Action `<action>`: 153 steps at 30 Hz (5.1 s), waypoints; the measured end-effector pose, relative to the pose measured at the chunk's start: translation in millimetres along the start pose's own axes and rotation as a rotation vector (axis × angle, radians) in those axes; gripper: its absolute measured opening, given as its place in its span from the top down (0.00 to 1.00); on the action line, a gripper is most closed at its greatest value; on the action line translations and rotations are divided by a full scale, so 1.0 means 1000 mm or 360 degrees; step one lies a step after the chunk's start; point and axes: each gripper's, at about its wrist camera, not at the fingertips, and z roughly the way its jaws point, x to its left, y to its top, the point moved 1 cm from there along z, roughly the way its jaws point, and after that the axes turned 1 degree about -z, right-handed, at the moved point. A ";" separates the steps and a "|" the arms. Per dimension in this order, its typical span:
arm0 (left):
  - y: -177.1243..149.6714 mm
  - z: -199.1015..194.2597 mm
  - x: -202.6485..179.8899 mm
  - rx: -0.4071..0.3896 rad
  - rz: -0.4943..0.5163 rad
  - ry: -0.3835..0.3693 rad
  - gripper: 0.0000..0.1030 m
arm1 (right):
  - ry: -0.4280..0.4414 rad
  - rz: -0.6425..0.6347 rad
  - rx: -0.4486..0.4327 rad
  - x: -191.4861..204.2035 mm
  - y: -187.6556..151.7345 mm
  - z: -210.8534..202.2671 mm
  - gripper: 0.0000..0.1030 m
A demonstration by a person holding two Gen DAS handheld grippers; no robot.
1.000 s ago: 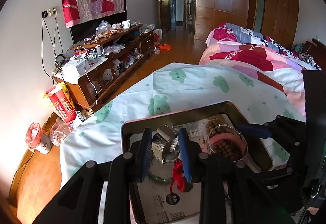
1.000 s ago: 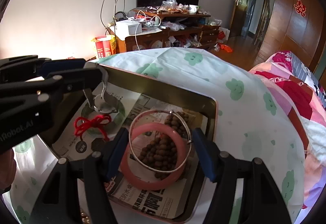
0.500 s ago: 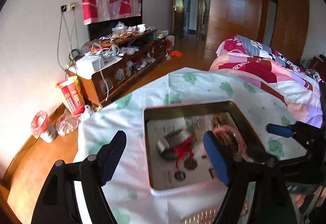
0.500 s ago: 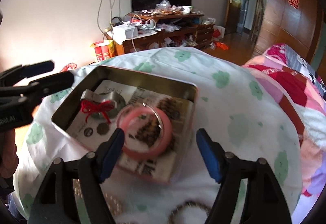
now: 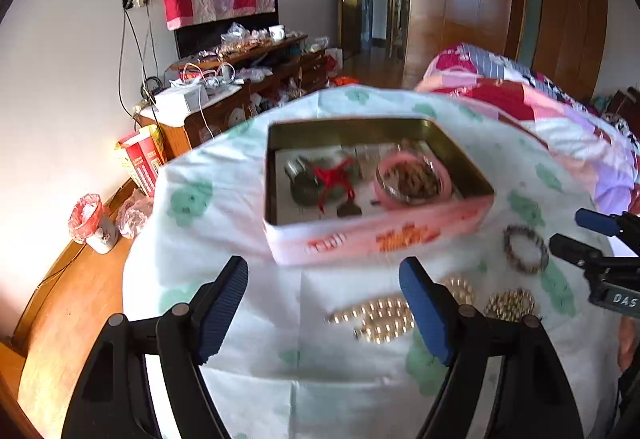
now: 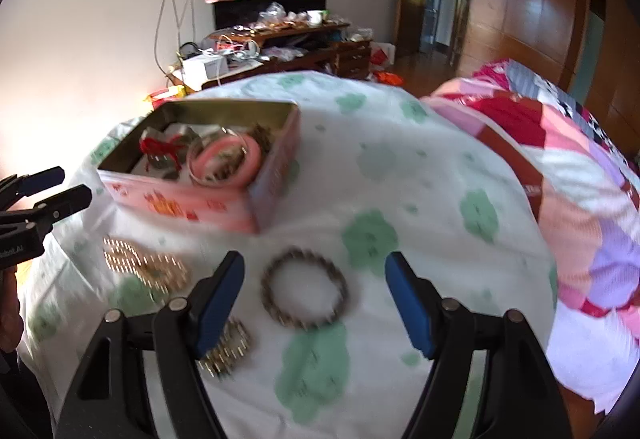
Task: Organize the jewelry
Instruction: 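Withdraw both open grippers from the tin back over the remaining jewelry, then lower the left gripper onto the pearl necklace and close on it, then close the right gripper on the dark bead bracelet while the left gripper lifts the pearls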
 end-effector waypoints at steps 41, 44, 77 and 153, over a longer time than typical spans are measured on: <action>-0.028 0.030 -0.014 0.0218 -0.0020 -0.0300 0.82 | -0.0008 0.0127 0.0132 -0.010 -0.019 0.028 0.27; -0.028 0.025 -0.015 0.0190 0.0013 -0.0317 0.94 | -0.0001 0.0132 0.0136 -0.010 -0.018 0.029 0.28; -0.023 0.022 -0.018 0.0178 0.0041 -0.0334 0.43 | 0.0030 0.0148 0.0072 -0.009 -0.021 0.020 0.27; 0.024 -0.047 0.000 -0.0235 0.0023 -0.0450 0.95 | 0.0125 0.0079 -0.0013 0.007 0.003 0.000 0.89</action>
